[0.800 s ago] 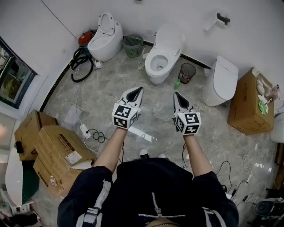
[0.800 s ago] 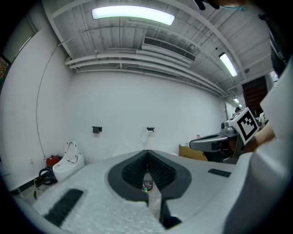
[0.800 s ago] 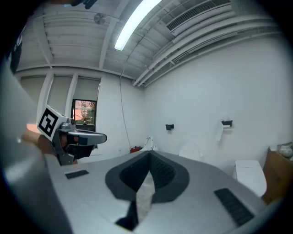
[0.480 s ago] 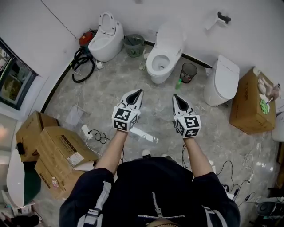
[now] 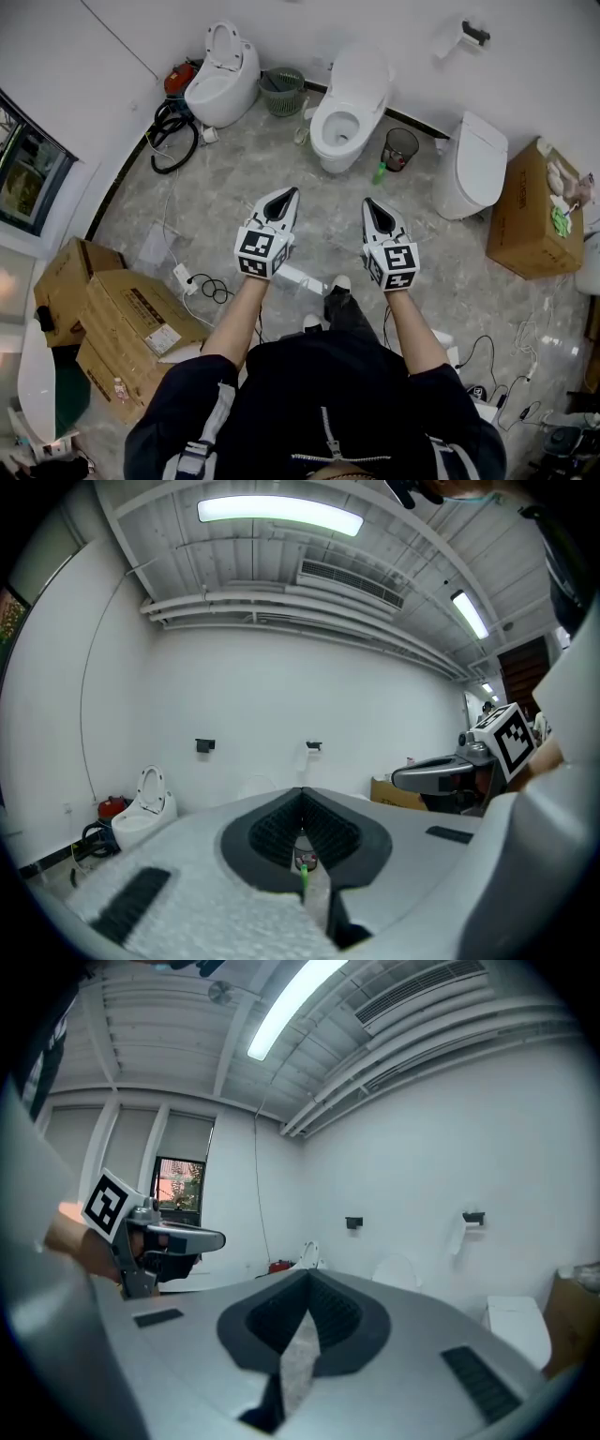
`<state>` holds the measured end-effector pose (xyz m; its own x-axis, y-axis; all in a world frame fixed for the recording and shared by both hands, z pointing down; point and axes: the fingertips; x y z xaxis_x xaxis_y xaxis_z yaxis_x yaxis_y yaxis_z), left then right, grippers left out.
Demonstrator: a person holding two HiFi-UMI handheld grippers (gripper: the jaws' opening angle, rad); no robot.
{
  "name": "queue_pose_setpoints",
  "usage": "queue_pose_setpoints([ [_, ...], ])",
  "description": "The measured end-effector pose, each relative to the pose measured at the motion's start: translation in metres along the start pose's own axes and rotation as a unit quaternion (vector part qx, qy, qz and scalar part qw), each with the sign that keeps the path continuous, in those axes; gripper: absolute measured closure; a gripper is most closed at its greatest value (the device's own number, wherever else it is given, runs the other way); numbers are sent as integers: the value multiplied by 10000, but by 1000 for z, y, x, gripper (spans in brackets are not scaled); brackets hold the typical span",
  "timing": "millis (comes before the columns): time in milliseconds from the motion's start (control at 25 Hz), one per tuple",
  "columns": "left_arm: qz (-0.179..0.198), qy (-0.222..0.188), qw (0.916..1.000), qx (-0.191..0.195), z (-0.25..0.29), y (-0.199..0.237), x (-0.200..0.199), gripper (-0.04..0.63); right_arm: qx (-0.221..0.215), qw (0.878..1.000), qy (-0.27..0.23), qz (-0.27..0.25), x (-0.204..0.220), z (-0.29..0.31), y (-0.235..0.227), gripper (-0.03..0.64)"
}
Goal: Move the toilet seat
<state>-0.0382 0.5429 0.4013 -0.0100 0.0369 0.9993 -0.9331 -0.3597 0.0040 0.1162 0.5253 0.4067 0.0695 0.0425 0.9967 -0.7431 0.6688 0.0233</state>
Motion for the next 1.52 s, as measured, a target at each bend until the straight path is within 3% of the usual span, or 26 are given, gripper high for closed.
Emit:
queue_pose_setpoints([
  [360, -65, 89, 9999, 25, 53, 20, 11, 591, 126, 9998, 77, 128, 16, 38, -43, 627],
  [1080, -75, 218, 9997, -110, 268, 132, -1, 591, -105, 9995, 114, 259, 5, 251, -189, 626],
  [1520, -249, 290, 9989, -266, 347, 195, 6, 591, -184, 9986, 310, 400, 16, 342, -237, 626],
])
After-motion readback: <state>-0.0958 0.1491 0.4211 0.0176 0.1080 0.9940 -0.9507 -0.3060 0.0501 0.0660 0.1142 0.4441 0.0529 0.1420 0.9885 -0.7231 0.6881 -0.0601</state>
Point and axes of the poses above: the fingertips, and each gripper's own axes: z forward along the fingers, y to its left, x out of its underside, and after that the axes turned 3 degrees about -y, right-handed
